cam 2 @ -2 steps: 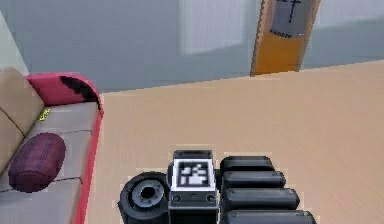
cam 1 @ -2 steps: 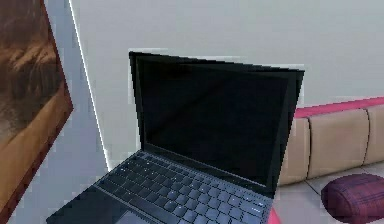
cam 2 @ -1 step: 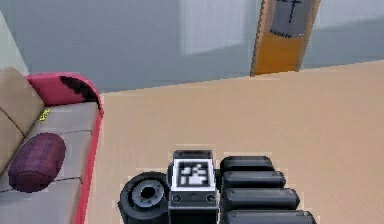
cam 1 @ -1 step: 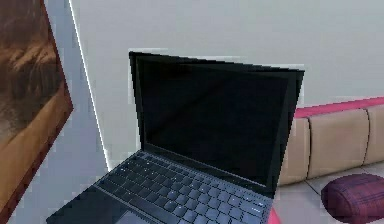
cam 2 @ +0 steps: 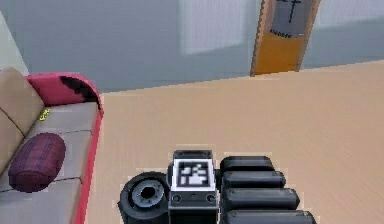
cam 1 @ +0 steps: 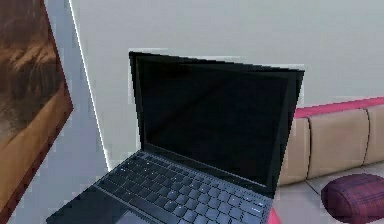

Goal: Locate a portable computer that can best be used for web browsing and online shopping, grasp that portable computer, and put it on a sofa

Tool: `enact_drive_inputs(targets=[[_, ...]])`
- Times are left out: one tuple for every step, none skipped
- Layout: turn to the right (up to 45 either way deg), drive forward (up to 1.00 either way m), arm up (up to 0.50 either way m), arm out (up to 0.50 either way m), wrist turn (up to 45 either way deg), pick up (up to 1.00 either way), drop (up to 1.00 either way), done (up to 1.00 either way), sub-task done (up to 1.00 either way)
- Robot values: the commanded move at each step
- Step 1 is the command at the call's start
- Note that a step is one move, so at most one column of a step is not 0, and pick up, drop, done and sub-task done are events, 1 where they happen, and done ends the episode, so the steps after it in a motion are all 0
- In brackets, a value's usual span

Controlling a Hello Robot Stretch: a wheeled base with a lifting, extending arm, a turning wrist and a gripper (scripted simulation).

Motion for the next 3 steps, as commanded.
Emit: enact_drive_inputs(targets=[[0.0, 0.8, 0.0, 0.0, 0.0, 0.0, 0.0, 0.0, 0.0], [45.0, 0.0, 0.0, 0.0, 0.0, 0.0, 0.0, 0.0, 0.0], [45.0, 0.0, 0.0, 0.0, 0.0, 0.0, 0.0, 0.0, 0.0]])
